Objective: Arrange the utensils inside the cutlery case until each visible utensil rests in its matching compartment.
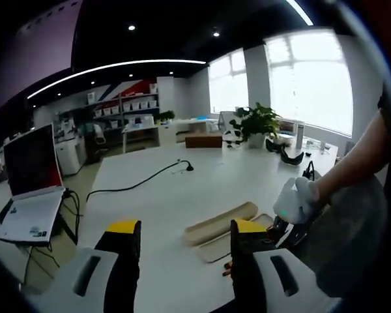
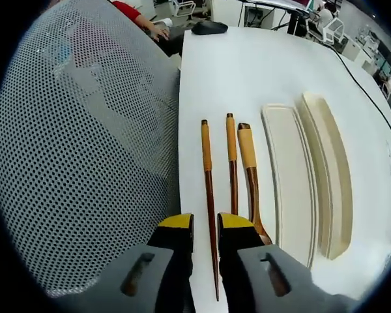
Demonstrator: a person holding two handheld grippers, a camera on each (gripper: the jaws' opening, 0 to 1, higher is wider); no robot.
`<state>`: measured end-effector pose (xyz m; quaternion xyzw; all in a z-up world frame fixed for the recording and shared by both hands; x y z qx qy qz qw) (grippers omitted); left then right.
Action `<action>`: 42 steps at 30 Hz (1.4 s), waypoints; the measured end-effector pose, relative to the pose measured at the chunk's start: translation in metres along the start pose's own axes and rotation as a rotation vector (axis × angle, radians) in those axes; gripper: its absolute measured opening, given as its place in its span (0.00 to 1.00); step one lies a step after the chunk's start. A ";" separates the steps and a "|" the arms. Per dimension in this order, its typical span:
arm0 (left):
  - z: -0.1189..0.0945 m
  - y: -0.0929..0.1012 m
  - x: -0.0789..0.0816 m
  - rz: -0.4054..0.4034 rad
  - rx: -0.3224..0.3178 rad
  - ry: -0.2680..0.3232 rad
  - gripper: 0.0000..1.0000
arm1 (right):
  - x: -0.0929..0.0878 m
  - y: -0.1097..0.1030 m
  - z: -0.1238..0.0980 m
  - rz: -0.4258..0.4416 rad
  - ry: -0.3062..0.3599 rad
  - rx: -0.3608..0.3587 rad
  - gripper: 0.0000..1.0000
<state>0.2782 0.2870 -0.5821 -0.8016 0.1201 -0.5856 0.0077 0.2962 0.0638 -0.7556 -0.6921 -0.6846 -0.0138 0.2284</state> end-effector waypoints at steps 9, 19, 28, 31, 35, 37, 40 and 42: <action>0.001 0.000 -0.001 0.009 -0.002 -0.009 0.57 | -0.003 0.003 0.006 0.002 -0.016 0.000 0.11; 0.001 0.000 -0.002 0.015 -0.002 -0.013 0.56 | -0.004 0.004 0.007 -0.001 -0.020 -0.012 0.07; 0.002 0.001 -0.002 0.020 -0.002 -0.014 0.56 | -0.003 0.005 0.007 -0.032 -0.038 -0.042 0.04; 0.002 0.001 -0.002 0.021 -0.003 -0.015 0.56 | -0.003 0.005 0.007 -0.034 -0.040 -0.045 0.04; 0.002 0.001 -0.002 0.022 -0.003 -0.015 0.56 | -0.001 0.002 0.008 -0.079 -0.075 -0.064 0.04; 0.002 0.001 -0.002 0.025 -0.004 -0.016 0.56 | 0.000 0.001 0.009 -0.101 -0.089 -0.070 0.04; 0.002 0.002 -0.002 0.026 -0.004 -0.017 0.56 | 0.000 0.001 0.010 -0.121 -0.093 -0.072 0.03; 0.001 0.002 -0.002 0.026 -0.003 -0.014 0.56 | -0.001 0.002 0.009 -0.112 -0.083 -0.072 0.02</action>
Point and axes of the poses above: the point that each gripper's makers call its tool centre point, and the gripper's own axes: z roughly forward along the fingers, y roughly to its right, x roughly out of its top, the point moved 7 cm from there along -z, roughly backward along the fingers, and after that the axes turned 13 degrees about x, right-handed, at the moved point
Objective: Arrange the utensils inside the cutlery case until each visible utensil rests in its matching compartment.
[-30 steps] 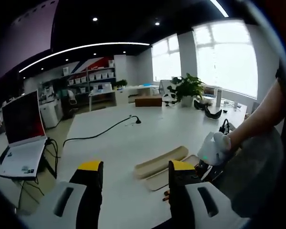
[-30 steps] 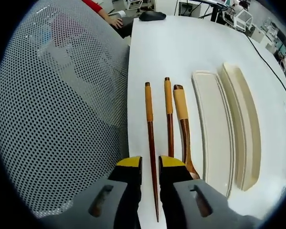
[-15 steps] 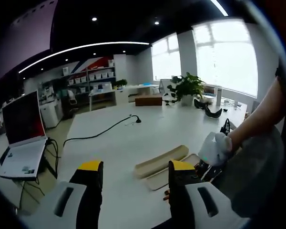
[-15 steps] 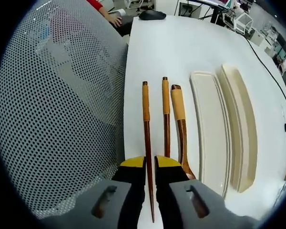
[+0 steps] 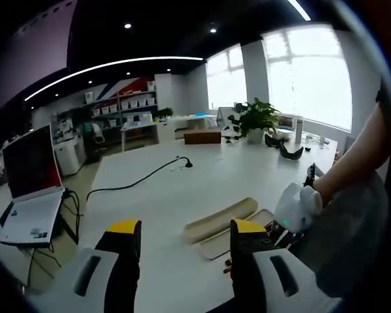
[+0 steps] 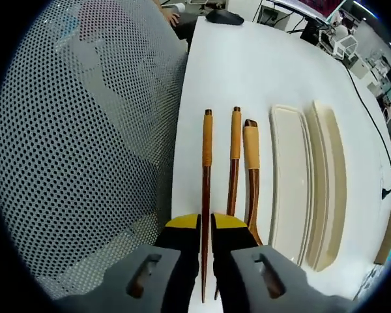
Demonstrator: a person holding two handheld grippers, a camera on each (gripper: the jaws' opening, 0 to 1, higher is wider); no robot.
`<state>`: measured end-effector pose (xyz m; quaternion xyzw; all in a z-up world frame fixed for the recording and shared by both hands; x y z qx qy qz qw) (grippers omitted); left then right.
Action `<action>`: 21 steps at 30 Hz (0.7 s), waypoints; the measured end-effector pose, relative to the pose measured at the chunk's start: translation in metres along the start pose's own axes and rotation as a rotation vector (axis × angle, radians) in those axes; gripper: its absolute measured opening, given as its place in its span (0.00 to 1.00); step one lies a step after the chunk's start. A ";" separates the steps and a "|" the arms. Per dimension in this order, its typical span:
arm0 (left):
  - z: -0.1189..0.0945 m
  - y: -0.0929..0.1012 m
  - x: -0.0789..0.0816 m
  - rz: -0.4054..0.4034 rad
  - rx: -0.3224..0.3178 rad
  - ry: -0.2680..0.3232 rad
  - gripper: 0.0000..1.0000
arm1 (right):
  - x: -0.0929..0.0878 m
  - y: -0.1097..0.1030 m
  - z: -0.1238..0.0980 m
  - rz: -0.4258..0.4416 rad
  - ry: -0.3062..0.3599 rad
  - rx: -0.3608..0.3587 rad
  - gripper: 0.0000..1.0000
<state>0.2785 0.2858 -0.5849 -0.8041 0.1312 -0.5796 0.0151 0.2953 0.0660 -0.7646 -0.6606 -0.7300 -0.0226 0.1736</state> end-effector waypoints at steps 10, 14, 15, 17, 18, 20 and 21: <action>-0.001 -0.001 0.000 -0.003 0.005 0.003 0.56 | -0.001 0.000 0.001 0.027 0.020 -0.004 0.01; -0.001 -0.001 0.001 -0.004 0.007 0.004 0.56 | 0.001 0.000 0.002 0.046 0.010 -0.006 0.01; -0.001 -0.001 0.001 -0.003 0.008 0.004 0.56 | 0.003 0.000 0.002 0.040 -0.014 -0.011 0.01; -0.001 -0.001 0.000 0.001 0.007 0.002 0.56 | 0.005 -0.001 0.003 0.006 -0.055 -0.013 0.01; -0.001 0.000 0.000 0.003 0.007 0.001 0.56 | 0.006 -0.001 0.003 -0.009 -0.069 -0.010 0.01; -0.001 0.001 0.000 0.012 0.005 -0.001 0.56 | 0.008 -0.001 0.003 -0.010 -0.081 -0.008 0.01; -0.001 0.001 0.000 0.017 0.004 -0.001 0.56 | 0.008 0.000 0.003 -0.003 -0.079 -0.008 0.01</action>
Point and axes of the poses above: the point that each gripper's makers call its tool centre point, and the gripper's own axes: z roughly forward along the fingers, y roughly to its right, x roughly out of its top, the point moved 7 cm from there along -z, roughly backward along the fingers, and after that the axes turned 13 degrees about x, right-handed, at the moved point
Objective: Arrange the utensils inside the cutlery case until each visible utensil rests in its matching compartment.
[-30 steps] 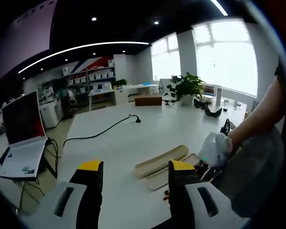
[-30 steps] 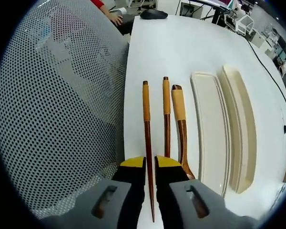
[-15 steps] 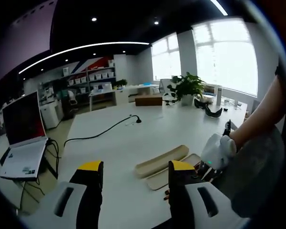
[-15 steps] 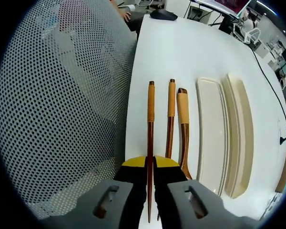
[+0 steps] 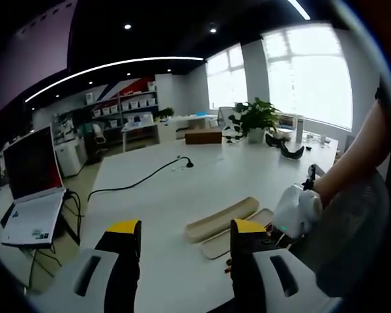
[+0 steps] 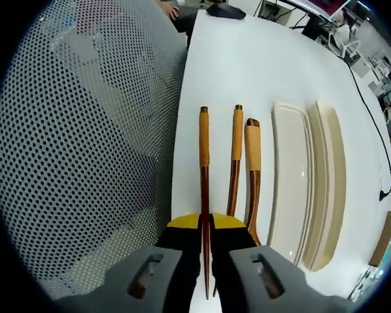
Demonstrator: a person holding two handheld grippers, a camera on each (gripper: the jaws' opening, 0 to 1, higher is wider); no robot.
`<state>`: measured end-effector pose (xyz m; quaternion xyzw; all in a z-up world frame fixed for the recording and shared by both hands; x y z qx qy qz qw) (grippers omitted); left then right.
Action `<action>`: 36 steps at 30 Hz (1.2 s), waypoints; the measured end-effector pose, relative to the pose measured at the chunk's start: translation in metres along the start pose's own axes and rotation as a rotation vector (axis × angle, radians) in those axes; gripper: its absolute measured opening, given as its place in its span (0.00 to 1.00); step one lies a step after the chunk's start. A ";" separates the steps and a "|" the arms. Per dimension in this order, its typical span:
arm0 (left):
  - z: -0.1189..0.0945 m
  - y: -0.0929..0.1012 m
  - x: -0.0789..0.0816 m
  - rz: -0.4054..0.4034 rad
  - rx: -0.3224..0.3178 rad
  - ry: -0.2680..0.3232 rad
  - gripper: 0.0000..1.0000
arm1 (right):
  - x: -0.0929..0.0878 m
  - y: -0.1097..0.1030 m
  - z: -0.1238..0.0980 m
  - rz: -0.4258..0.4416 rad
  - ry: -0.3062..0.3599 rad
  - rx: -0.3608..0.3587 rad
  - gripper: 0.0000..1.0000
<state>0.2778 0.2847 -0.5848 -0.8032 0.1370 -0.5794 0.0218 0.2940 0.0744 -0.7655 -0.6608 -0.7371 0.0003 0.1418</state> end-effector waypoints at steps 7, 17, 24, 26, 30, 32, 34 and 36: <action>0.000 0.000 0.000 0.009 0.001 -0.001 0.56 | -0.003 0.000 -0.001 -0.006 0.016 0.005 0.02; 0.000 -0.001 0.001 0.006 0.003 0.003 0.56 | -0.002 0.002 -0.002 0.035 0.014 0.027 0.00; 0.000 -0.001 0.000 0.010 0.001 0.002 0.56 | -0.002 0.003 -0.002 0.035 0.016 0.037 0.00; 0.000 -0.001 0.000 0.010 0.001 0.003 0.56 | -0.002 0.002 -0.002 0.023 0.017 0.032 0.00; 0.000 -0.001 0.000 0.008 0.003 0.004 0.56 | -0.002 0.002 -0.002 0.036 0.034 0.035 0.00; 0.000 -0.001 0.000 0.007 0.004 0.005 0.56 | -0.003 0.003 -0.002 0.051 0.044 0.040 0.00; 0.000 -0.001 0.000 0.002 0.002 0.006 0.56 | -0.003 0.003 -0.002 0.054 0.049 0.042 0.00; 0.000 -0.002 0.001 -0.001 0.003 0.006 0.56 | -0.003 0.002 -0.002 0.051 0.046 0.048 0.00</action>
Point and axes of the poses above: the point that each gripper's makers call its tool centre point, and the gripper's own axes: z roughly forward along the fingers, y roughly to its right, x roughly out of its top, the point moved 7 cm from there along -z, roughly backward along the fingers, and after that the axes turned 13 degrees about x, right-handed, at the moved point
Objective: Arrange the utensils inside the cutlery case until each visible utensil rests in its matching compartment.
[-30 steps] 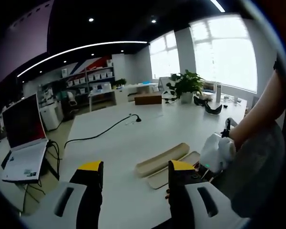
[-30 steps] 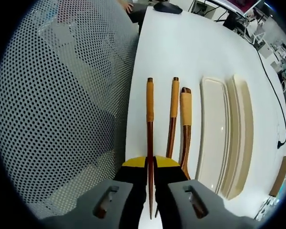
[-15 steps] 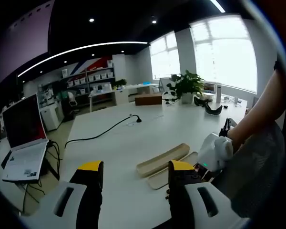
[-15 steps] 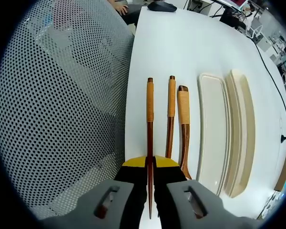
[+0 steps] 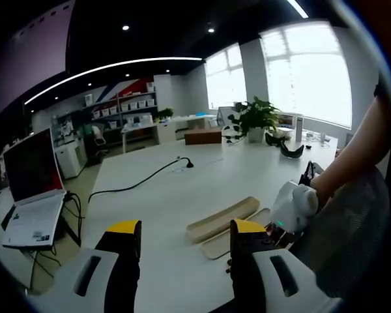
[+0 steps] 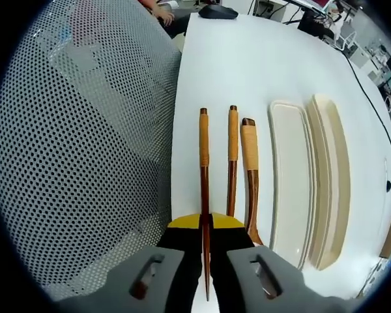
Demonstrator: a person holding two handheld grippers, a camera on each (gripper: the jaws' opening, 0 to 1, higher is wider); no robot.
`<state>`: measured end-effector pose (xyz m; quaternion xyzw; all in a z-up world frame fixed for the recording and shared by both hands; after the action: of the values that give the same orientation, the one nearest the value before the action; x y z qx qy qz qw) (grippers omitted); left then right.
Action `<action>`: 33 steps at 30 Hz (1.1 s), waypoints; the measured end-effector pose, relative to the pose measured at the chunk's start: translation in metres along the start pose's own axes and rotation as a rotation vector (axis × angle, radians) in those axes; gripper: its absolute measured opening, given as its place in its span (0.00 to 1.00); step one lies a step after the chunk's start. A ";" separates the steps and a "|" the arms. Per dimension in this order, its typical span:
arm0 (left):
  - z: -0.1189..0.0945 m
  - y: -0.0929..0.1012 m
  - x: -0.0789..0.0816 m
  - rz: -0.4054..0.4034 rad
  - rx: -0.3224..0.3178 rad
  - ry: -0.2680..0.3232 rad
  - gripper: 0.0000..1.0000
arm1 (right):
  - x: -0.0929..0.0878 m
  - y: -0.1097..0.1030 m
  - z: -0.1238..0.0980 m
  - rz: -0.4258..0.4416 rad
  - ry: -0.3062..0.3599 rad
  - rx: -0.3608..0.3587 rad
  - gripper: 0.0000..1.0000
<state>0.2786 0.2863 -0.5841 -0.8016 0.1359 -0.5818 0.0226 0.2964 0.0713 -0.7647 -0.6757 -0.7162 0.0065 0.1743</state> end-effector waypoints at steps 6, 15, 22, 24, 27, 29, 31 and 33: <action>0.000 0.000 0.000 0.004 -0.001 -0.002 0.56 | -0.001 -0.004 0.001 -0.004 -0.003 0.017 0.00; 0.001 0.000 0.000 0.007 -0.003 -0.004 0.56 | 0.003 -0.003 -0.009 0.002 0.026 0.006 0.00; 0.001 0.001 0.000 0.008 -0.006 -0.004 0.56 | 0.007 -0.004 -0.017 -0.011 0.047 -0.010 0.00; 0.001 0.001 0.000 0.008 -0.006 -0.004 0.56 | 0.008 -0.004 -0.021 -0.014 0.054 -0.015 0.00; 0.001 0.001 0.000 0.011 -0.007 -0.004 0.56 | 0.010 -0.003 -0.025 -0.017 0.067 -0.024 0.00; 0.001 0.001 0.000 0.010 -0.007 -0.003 0.56 | 0.011 -0.001 -0.028 -0.015 0.075 -0.029 0.00; 0.001 0.001 0.000 0.009 -0.007 -0.003 0.56 | 0.010 0.000 -0.030 -0.017 0.077 -0.033 0.00; 0.001 0.001 0.000 0.010 -0.007 -0.003 0.56 | 0.010 0.001 -0.030 -0.020 0.075 -0.038 0.00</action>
<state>0.2789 0.2849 -0.5848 -0.8018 0.1418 -0.5800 0.0227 0.3046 0.0743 -0.7340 -0.6714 -0.7159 -0.0343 0.1884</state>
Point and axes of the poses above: the point that each gripper's makers call its tool centre point, and the gripper's own axes: z roughly forward along the fingers, y roughly to its right, x roughly out of its top, the point moved 7 cm from there along -z, roughly backward along the fingers, and after that the axes turned 13 degrees about x, right-handed, at the moved point
